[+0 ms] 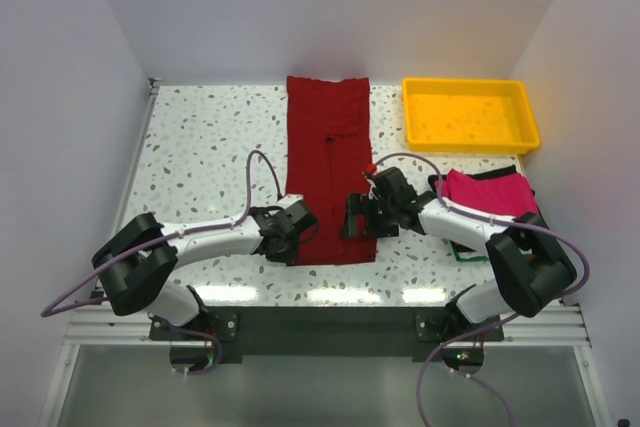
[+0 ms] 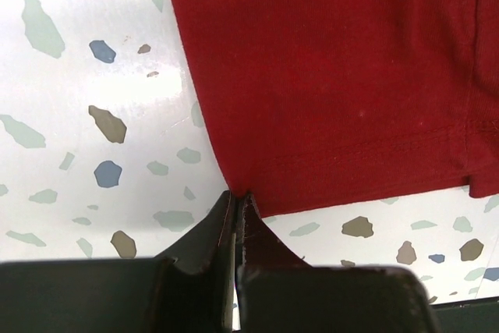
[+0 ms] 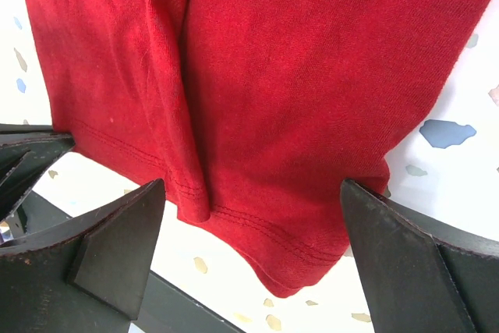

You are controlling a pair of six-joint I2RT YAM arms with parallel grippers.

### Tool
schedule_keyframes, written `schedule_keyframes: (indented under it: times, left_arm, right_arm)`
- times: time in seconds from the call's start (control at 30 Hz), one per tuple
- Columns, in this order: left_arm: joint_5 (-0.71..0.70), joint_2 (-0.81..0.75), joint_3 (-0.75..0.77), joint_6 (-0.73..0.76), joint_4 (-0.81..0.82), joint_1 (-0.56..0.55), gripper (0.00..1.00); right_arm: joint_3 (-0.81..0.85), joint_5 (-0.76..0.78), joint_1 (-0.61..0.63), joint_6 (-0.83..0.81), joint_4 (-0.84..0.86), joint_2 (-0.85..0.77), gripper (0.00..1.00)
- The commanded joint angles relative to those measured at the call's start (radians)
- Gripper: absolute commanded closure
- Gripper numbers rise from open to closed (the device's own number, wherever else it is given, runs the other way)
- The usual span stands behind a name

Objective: Fold and stack the t-shirts
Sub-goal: Fold the tshirt

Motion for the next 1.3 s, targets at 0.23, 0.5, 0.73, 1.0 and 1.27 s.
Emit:
schedule_keyframes:
  times: [0.23, 0.5, 0.73, 1.0, 1.27]
  left_arm:
    - [0.022, -0.14, -0.151, -0.033, 0.018, 0.034, 1.0]
    - [0.054, -0.148, -0.18, -0.045, 0.087, 0.036, 1.0]
    - [0.043, -0.148, -0.18, -0.082, 0.087, 0.036, 1.0]
    - [0.065, -0.203, -0.232, -0.101, 0.107, 0.037, 1.0]
    - [0.076, -0.207, -0.26, -0.098, 0.139, 0.037, 1.0]
  right_arm:
    - [-0.034, 0.049, 0.001, -0.018, -0.062, 0.033, 0.01]
    - [-0.019, -0.023, 0.006, -0.09, -0.086, 0.006, 0.01]
    - [0.012, -0.012, 0.038, -0.117, -0.221, -0.23, 0.01]
    - [-0.048, 0.081, 0.037, 0.004, -0.293, -0.313, 0.01]
    - [-0.134, 0.069, 0.038, 0.14, -0.146, -0.266, 0.01]
